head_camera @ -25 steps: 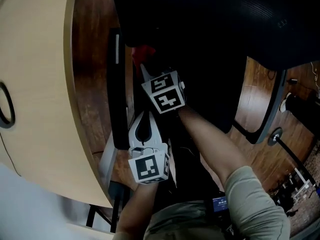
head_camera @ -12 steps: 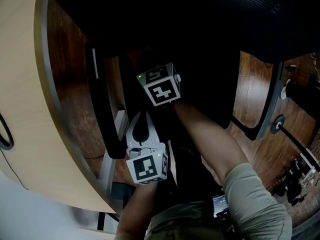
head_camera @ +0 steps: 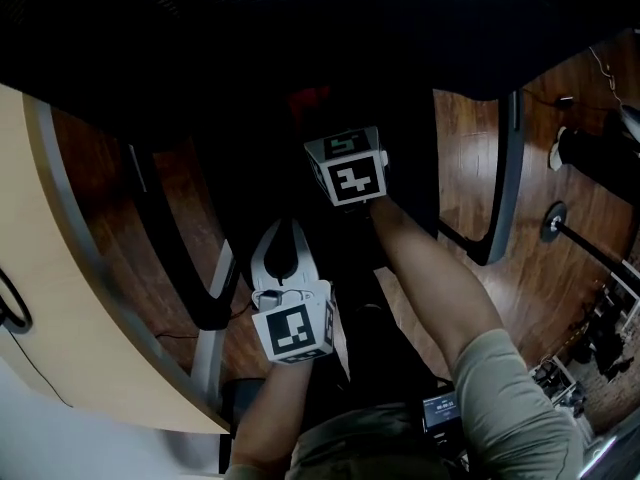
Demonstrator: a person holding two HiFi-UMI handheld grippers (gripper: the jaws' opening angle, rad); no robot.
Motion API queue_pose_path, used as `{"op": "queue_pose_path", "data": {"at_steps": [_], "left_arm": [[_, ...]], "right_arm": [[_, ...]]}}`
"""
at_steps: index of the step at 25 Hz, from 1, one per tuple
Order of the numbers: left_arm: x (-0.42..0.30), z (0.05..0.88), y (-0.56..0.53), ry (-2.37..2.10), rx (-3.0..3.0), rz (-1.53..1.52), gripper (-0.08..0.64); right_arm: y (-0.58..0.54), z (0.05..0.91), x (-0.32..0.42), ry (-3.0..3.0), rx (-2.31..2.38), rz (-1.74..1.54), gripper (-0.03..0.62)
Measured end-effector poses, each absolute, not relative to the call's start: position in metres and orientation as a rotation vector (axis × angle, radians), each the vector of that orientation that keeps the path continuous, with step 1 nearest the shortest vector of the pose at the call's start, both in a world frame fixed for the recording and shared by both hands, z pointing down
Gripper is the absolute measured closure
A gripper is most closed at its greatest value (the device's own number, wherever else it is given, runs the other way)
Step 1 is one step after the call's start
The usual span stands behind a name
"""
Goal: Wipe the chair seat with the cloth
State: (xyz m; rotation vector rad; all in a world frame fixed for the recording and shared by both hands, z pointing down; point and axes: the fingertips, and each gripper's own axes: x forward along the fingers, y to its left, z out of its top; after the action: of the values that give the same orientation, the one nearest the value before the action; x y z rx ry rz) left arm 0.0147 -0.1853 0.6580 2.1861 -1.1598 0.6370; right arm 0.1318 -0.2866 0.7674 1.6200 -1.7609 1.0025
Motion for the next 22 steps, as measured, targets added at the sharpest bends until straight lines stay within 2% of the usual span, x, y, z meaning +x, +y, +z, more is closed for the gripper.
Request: {"op": "queue_pose_path", "data": {"at_steps": [14,22], "left_arm": [[0.092,0.656,-0.159,-1.026,2.289,0.649,0.555],[0.112,0.66,-0.14,-1.01,2.293,0.662,0.555]], "right_arm": [[-0.207,0.756,0.294,-1.45,1.955,1.089,0.528],[-0.169,0.77,0.338,-1.325,2.009,1.135,0.528]]}}
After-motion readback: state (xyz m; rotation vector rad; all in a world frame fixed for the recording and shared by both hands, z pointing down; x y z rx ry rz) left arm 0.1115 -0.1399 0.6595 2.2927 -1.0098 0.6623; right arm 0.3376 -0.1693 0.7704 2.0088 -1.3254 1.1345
